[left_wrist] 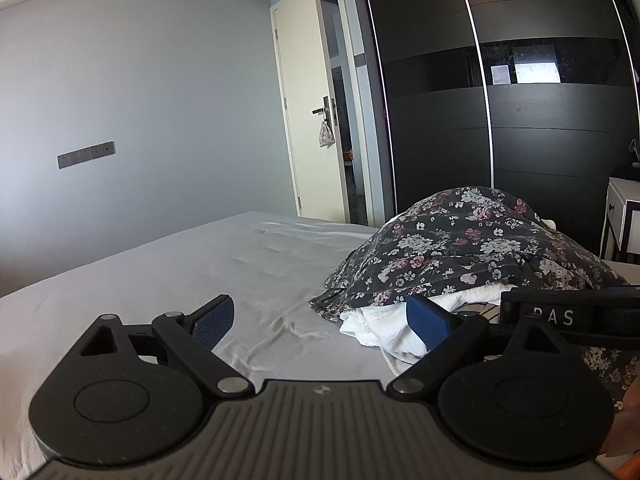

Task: Fold clothes
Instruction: 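Approach the floral jeans on the clothes pile with both tools open, then grasp the floral jeans with the right tool and lift them off the pile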

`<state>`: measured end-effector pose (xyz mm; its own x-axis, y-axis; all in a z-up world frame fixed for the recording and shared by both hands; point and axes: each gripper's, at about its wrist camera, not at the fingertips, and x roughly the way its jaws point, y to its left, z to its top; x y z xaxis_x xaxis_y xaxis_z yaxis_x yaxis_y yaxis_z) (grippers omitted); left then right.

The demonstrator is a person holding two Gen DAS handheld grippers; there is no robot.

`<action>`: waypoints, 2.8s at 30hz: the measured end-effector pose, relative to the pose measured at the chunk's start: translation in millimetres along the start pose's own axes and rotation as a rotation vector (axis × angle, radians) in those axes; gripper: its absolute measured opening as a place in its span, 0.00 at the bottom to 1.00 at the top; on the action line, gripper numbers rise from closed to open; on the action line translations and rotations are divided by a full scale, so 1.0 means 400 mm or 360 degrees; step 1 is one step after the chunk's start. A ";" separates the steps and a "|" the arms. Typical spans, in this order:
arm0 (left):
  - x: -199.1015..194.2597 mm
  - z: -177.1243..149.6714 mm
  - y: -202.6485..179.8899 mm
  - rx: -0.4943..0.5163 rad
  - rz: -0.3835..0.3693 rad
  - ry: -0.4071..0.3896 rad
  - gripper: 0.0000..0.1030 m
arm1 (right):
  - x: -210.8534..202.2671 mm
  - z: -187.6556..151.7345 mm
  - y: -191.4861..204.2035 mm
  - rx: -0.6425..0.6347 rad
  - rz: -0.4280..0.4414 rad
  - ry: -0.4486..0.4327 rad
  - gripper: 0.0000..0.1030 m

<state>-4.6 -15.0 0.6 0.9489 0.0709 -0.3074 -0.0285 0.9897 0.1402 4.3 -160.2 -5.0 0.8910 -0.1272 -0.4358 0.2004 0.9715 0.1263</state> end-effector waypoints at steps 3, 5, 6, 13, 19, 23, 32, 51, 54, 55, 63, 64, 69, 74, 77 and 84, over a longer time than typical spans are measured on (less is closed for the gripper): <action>0.001 0.000 -0.002 -0.0008 -0.0006 0.0010 1.00 | -0.004 -0.003 0.000 -0.0017 -0.0014 -0.0025 0.94; 0.002 -0.001 -0.003 -0.0013 -0.0016 0.0018 1.00 | -0.004 -0.001 -0.002 -0.0024 -0.0015 -0.0012 0.94; 0.001 -0.002 -0.004 -0.0018 -0.0023 0.0021 1.00 | -0.001 0.002 -0.003 -0.0034 -0.0019 -0.0001 0.94; -0.001 -0.007 -0.011 -0.0030 -0.0057 0.0031 1.00 | -0.002 0.005 -0.008 -0.0075 -0.0049 -0.0029 0.94; -0.002 -0.005 -0.020 0.0013 -0.0060 0.0033 1.00 | -0.005 0.008 -0.010 -0.0098 -0.0065 -0.0043 0.94; 0.007 -0.003 -0.015 -0.0011 -0.0071 0.0075 1.00 | -0.010 0.013 -0.012 -0.0128 -0.0043 -0.0055 0.95; 0.033 -0.007 -0.014 -0.0028 -0.0067 0.0168 1.00 | 0.007 0.014 -0.018 -0.0191 0.0010 -0.0011 0.95; 0.136 0.001 -0.043 0.0083 -0.0153 0.0338 1.00 | 0.189 0.071 -0.107 -0.0451 0.0067 0.0028 0.93; 0.157 0.010 -0.035 0.0083 -0.0138 0.0346 1.00 | 0.254 0.080 -0.127 -0.0505 0.0076 0.0101 0.90; 0.165 0.012 -0.033 0.0079 -0.0132 0.0351 1.00 | 0.276 0.082 -0.132 -0.0520 0.0089 0.0128 0.89; 0.211 0.011 -0.011 0.0066 -0.0072 0.0396 1.00 | 0.405 0.103 -0.125 -0.0711 0.0088 0.0176 0.81; 0.215 0.010 -0.008 0.0069 -0.0065 0.0400 1.00 | 0.418 0.109 -0.126 -0.0720 0.0080 0.0175 0.80; 0.237 0.008 0.005 0.0066 -0.0037 0.0423 1.00 | 0.475 0.147 -0.121 -0.0765 0.0093 0.0153 0.79; 0.241 0.005 0.011 0.0075 -0.0028 0.0432 1.00 | 0.496 0.190 -0.113 -0.0737 0.0180 0.0161 0.37; 0.239 0.004 0.017 0.0093 -0.0013 0.0428 1.00 | 0.490 0.227 -0.112 -0.0675 0.0266 0.0159 0.14; 0.220 0.019 0.060 0.0055 0.0052 0.0402 1.00 | 0.429 0.369 -0.035 -0.0698 0.0375 -0.0106 0.09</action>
<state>80.6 14.1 -15.8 0.8390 0.1357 -0.5269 -0.0429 0.9819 0.1846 214.7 -225.1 49.9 0.9184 0.1070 -0.3809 -0.1866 0.9661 -0.1785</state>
